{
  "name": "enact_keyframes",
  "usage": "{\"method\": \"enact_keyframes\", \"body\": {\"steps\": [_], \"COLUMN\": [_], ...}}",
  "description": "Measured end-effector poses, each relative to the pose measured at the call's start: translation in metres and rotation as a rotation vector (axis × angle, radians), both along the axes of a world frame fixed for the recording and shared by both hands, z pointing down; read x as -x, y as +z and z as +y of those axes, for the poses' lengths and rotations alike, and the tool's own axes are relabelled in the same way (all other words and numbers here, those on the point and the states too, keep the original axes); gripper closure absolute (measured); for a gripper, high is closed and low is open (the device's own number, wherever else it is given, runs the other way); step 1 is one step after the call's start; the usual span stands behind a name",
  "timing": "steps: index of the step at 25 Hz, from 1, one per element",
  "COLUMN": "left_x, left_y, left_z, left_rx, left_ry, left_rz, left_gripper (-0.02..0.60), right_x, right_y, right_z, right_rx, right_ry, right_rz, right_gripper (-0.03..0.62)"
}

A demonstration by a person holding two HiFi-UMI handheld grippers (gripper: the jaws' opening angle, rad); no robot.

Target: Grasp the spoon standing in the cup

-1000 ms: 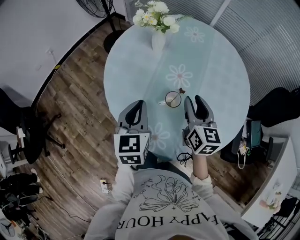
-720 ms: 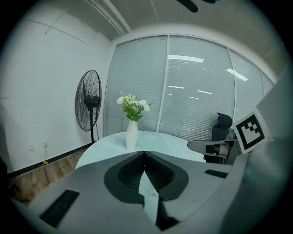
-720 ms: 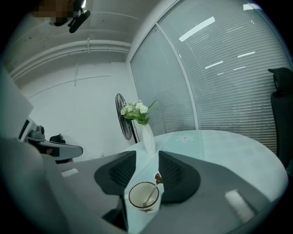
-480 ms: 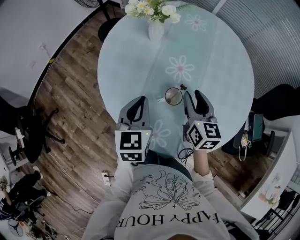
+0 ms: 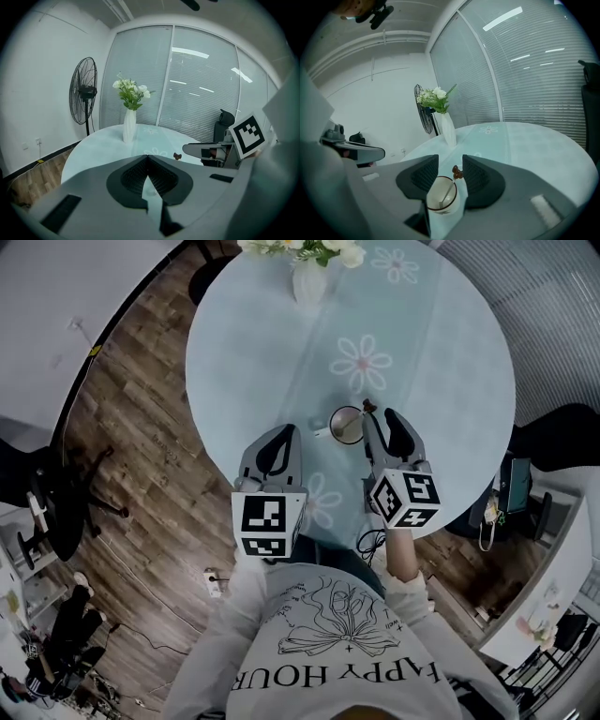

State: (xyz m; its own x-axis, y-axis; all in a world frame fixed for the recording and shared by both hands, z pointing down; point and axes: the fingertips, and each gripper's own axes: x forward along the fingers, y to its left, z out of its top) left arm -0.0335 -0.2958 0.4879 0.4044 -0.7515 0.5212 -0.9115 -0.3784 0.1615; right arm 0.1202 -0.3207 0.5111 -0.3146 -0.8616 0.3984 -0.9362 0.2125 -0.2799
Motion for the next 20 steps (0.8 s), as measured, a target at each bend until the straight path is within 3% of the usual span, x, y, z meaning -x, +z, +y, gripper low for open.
{"method": "enact_keyframes", "body": {"steps": [20], "left_x": [-0.002], "left_y": [0.041], "left_z": [-0.007], "left_rx": [0.082], "left_ry": [0.008], "left_rz": [0.006], "left_gripper": [0.575], "right_x": [-0.003], "right_y": [0.045], "right_z": [-0.016], "right_rx": [0.077], "right_ry": [-0.011], "right_rz": [-0.005], "right_gripper": [0.427]}}
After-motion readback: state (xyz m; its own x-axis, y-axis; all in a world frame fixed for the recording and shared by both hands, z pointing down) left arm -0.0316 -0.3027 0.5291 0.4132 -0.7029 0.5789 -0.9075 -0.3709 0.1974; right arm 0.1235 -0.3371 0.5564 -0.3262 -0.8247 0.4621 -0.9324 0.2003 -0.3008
